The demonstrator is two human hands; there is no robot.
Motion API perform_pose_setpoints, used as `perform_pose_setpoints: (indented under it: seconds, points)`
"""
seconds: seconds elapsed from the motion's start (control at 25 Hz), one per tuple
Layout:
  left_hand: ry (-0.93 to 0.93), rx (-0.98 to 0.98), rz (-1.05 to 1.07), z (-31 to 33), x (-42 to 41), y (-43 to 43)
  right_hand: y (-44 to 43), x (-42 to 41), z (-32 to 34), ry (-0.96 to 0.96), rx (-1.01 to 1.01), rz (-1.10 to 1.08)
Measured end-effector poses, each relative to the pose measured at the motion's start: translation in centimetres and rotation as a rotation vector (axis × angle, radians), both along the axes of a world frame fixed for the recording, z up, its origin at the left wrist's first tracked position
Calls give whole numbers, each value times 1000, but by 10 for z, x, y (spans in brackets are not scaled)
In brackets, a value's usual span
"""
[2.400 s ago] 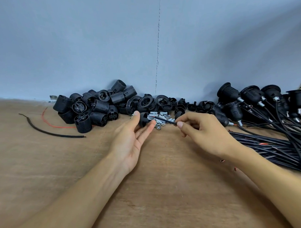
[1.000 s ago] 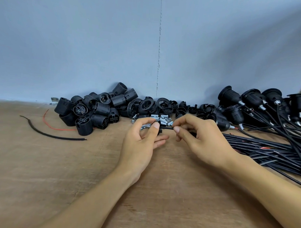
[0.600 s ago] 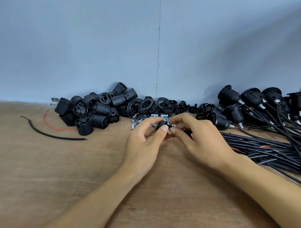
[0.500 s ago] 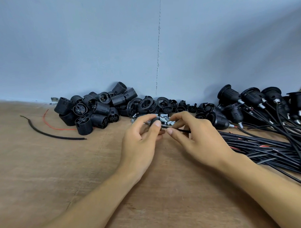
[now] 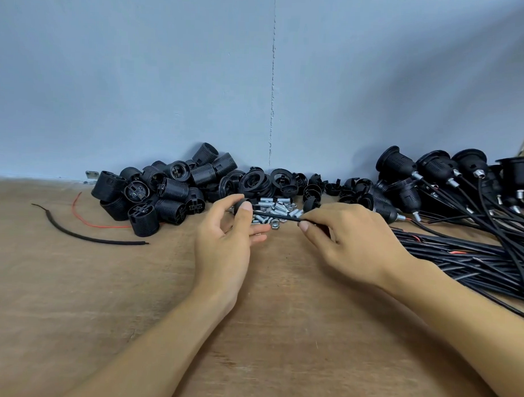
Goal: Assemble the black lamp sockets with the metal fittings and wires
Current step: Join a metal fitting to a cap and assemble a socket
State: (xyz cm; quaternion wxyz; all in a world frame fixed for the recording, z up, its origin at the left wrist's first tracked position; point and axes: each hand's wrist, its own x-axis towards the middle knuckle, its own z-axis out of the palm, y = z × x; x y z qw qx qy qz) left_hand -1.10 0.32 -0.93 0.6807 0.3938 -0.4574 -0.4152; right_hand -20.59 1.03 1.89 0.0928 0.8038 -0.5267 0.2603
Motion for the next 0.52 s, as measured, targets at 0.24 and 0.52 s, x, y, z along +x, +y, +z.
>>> perform_pose_setpoints:
  seconds: [0.24,0.52]
  points:
    - [18,-9,-58,1,0,1,2,-1,2,-137,83,5]
    - [-124,-72,-128,-1,-7,7,8,8,6,19,-13,-9]
